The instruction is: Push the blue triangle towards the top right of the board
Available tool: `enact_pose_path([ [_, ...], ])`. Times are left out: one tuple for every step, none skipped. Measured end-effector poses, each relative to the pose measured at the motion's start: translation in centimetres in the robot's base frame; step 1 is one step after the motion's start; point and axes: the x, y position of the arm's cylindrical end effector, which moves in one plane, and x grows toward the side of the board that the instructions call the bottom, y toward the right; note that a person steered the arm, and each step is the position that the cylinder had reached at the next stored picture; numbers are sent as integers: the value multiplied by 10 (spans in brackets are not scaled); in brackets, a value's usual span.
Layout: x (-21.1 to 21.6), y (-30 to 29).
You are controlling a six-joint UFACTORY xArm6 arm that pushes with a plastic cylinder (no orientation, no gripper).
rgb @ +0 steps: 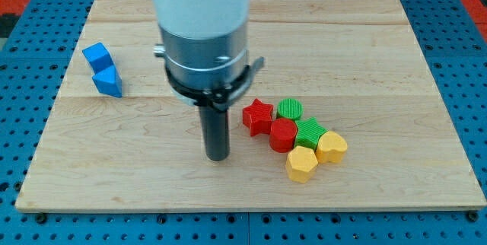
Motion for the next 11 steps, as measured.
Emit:
enact_pose_path([
  [-28, 35],
  [-36, 34],
  [-40, -11],
  [-41, -76],
  [-49, -158],
  [-110, -176],
  [-139, -198],
  [-152, -197],
  [-162, -147],
  [-165, -64],
  [-184, 27],
])
